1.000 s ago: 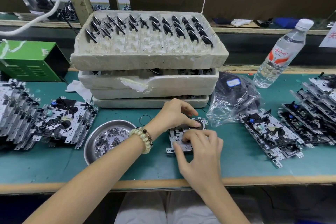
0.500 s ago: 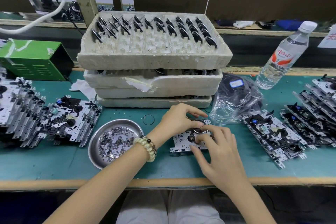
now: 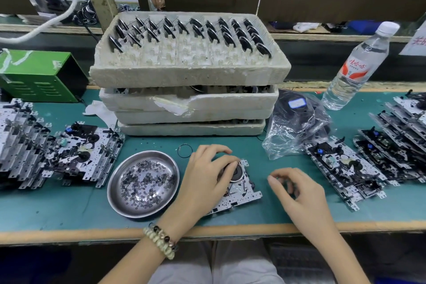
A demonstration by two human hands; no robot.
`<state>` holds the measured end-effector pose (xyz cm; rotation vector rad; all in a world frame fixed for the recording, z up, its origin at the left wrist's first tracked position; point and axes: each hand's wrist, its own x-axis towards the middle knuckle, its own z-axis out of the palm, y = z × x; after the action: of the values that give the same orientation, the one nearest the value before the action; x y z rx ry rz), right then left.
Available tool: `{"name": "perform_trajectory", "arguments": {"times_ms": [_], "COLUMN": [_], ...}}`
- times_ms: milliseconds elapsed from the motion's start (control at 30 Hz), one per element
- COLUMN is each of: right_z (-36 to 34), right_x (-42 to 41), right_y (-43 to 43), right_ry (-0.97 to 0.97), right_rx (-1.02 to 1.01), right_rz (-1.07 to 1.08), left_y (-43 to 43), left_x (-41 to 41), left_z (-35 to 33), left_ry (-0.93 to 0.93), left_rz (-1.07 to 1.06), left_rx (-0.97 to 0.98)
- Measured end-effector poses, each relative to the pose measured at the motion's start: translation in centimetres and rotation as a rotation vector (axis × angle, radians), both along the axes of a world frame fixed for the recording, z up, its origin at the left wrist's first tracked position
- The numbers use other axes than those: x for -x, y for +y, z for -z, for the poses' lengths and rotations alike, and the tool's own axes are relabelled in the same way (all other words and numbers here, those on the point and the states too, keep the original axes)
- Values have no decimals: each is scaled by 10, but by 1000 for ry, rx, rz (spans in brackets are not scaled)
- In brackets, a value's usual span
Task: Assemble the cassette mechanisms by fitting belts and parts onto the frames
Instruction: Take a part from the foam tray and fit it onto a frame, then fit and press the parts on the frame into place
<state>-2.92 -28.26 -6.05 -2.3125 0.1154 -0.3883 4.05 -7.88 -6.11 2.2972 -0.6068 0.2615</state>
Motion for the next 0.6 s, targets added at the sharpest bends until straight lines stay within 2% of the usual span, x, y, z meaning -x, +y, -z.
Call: {"name": "perform_trajectory", "arguments": {"times_ms": [133, 433, 500, 600], "right_z": [4, -1, -5, -14], "right_x": [2, -4, -8, -14], "right_y": [9, 10, 9, 8], "right_ry": [72, 309, 368, 440], "right_rx": [59, -93, -175, -475], "right_rz": [-83, -167, -185, -195], "left_y": [2, 23, 28, 31], "left_x": [1, 9, 15, 25], "left_z": [-4, -3, 0, 6], "left_ry": [-44, -56, -64, -145], "left_rz": [-27, -67, -52, -55], "left_rx": [32, 101, 174, 260]}}
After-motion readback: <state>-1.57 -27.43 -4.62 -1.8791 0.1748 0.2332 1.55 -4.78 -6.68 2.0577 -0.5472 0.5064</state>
